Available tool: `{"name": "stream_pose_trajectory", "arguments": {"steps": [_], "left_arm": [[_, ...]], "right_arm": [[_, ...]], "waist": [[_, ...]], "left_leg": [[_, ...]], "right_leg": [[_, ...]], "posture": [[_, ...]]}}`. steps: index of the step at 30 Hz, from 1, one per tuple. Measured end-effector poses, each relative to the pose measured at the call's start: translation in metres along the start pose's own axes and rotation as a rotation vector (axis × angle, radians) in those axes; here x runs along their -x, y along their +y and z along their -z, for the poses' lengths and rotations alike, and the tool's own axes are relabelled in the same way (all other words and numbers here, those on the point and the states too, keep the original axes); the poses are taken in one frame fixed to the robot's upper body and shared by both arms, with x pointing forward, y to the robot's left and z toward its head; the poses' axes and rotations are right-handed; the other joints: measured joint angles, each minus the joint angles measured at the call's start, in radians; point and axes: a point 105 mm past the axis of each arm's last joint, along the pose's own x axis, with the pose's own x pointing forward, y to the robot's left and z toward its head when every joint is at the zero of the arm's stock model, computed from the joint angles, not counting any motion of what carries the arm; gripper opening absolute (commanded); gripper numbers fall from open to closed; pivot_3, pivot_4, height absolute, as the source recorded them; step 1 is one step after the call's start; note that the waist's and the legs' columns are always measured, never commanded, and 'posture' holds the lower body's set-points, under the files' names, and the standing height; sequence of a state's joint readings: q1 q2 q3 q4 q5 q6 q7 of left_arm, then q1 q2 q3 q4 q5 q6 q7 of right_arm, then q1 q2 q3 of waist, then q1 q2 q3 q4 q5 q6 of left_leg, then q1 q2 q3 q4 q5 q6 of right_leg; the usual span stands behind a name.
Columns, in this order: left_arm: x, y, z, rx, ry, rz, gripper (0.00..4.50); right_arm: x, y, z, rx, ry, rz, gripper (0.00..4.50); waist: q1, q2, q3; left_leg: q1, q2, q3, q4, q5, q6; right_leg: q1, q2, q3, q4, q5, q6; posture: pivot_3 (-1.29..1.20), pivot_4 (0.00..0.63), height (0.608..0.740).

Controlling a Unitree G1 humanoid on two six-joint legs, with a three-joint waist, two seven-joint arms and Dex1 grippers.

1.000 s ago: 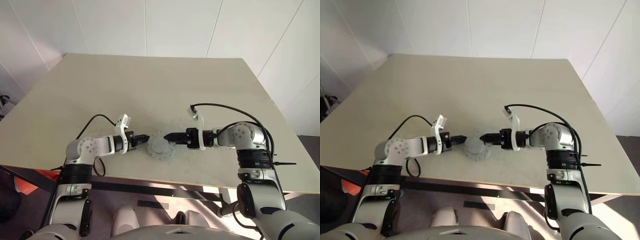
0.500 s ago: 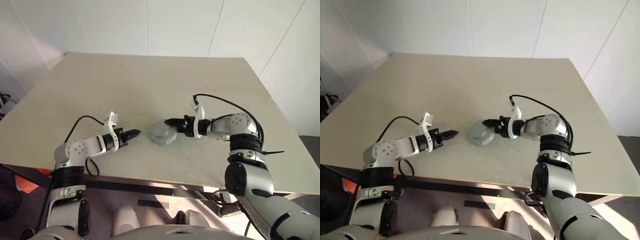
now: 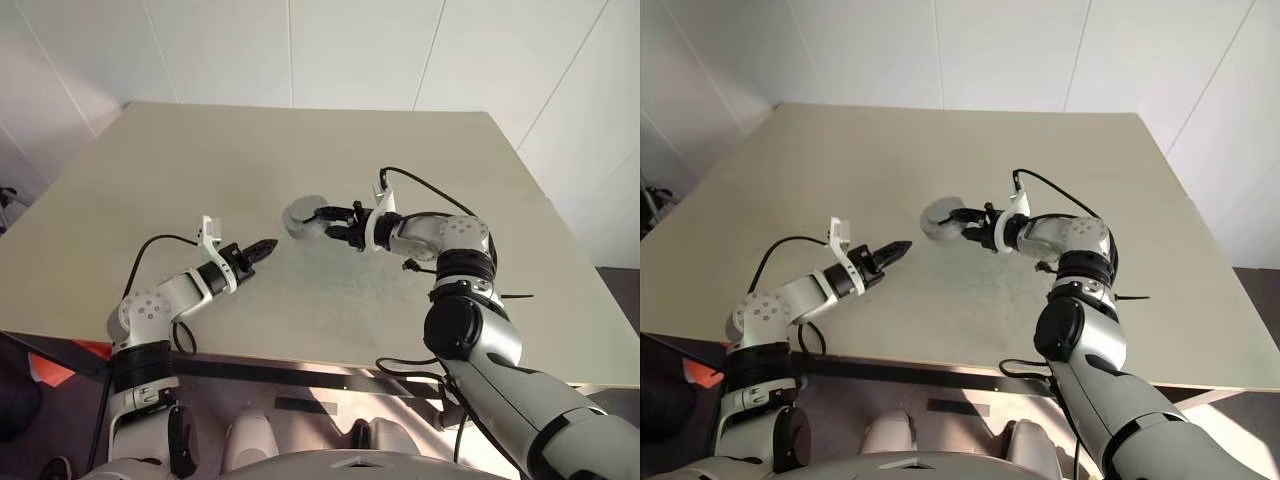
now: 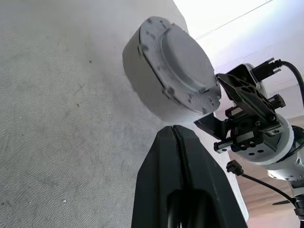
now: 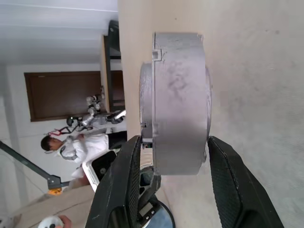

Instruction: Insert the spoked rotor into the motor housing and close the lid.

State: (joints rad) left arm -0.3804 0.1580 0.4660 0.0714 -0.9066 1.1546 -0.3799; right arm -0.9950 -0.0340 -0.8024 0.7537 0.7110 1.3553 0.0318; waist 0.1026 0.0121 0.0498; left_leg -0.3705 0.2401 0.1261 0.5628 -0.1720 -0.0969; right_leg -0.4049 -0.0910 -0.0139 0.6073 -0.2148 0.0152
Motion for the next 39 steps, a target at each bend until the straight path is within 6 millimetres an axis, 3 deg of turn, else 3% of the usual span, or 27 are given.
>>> {"name": "stream_pose_trajectory", "arguments": {"steps": [3, 14, 15, 26, 32, 35, 39], "left_arm": [[0.005, 0.0, -0.007, 0.017, -0.047, 0.006, 0.61], [0.014, 0.004, -0.023, 0.087, -0.151, 0.004, 4.32], [0.014, 0.006, -0.023, 0.093, -0.15, -0.001, 4.47], [0.013, 0.004, -0.023, 0.099, -0.136, 0.003, 4.47], [0.009, 0.001, -0.022, -0.025, -0.122, -0.02, 4.47], [0.006, -0.005, -0.029, -0.279, -0.157, -0.063, 4.47], [0.0, -0.013, -0.042, -0.649, -0.179, -0.125, 4.47]], "right_arm": [[-0.001, 0.001, 0.0, -0.011, -0.011, 0.003, 1.99], [-0.002, 0.026, -0.002, -0.001, -0.055, -0.088, 1.99], [-0.002, 0.027, -0.003, 0.007, -0.062, -0.09, 1.99], [0.004, 0.032, -0.009, 0.172, -0.125, -0.063, 1.99], [0.009, 0.038, -0.001, 0.695, -0.257, -0.057, 1.99], [0.01, 0.041, 0.005, 1.071, -0.296, -0.041, 1.99], [0.004, 0.042, 0.017, 1.363, -0.246, -0.065, 1.99]], "waist": [[0.002, 0.0, 0.0], [0.0, 0.0, 0.0], [0.001, 0.0, 0.0], [0.003, 0.0, 0.0], [0.01, -0.001, 0.0], [0.015, -0.001, 0.0], [0.017, -0.001, 0.0]], "left_leg": [[0.0, 0.0, 0.0, 0.0, 0.0, 0.0], [0.001, 0.0, 0.0, 0.001, 0.0, 0.0], [0.001, 0.0, 0.0, 0.002, 0.0, 0.0], [0.001, 0.0, 0.0, 0.002, 0.0, 0.0], [0.001, 0.001, -0.002, 0.003, 0.0, 0.0], [0.002, 0.001, -0.002, 0.004, 0.0, 0.0], [0.002, 0.001, -0.002, 0.006, 0.0, 0.0]], "right_leg": [[0.0, 0.0, 0.0, 0.0, 0.0, 0.0], [0.001, 0.0, 0.0, 0.001, 0.002, 0.003], [0.001, 0.0, 0.0, 0.001, 0.002, 0.003], [0.001, 0.0, 0.0, 0.001, 0.003, 0.004], [0.003, 0.0, -0.002, 0.001, 0.003, 0.004], [0.004, -0.001, -0.003, 0.001, 0.002, 0.004], [0.006, -0.001, -0.002, 0.002, 0.002, 0.002]], "posture": [[0.0, 0.0, 0.74], [0.0, 0.0, 0.74], [0.0, 0.0, 0.74], [0.0, 0.0, 0.74], [0.0, 0.0, 0.74], [0.0, 0.0, 0.74], [0.0, 0.0, 0.74]]}}
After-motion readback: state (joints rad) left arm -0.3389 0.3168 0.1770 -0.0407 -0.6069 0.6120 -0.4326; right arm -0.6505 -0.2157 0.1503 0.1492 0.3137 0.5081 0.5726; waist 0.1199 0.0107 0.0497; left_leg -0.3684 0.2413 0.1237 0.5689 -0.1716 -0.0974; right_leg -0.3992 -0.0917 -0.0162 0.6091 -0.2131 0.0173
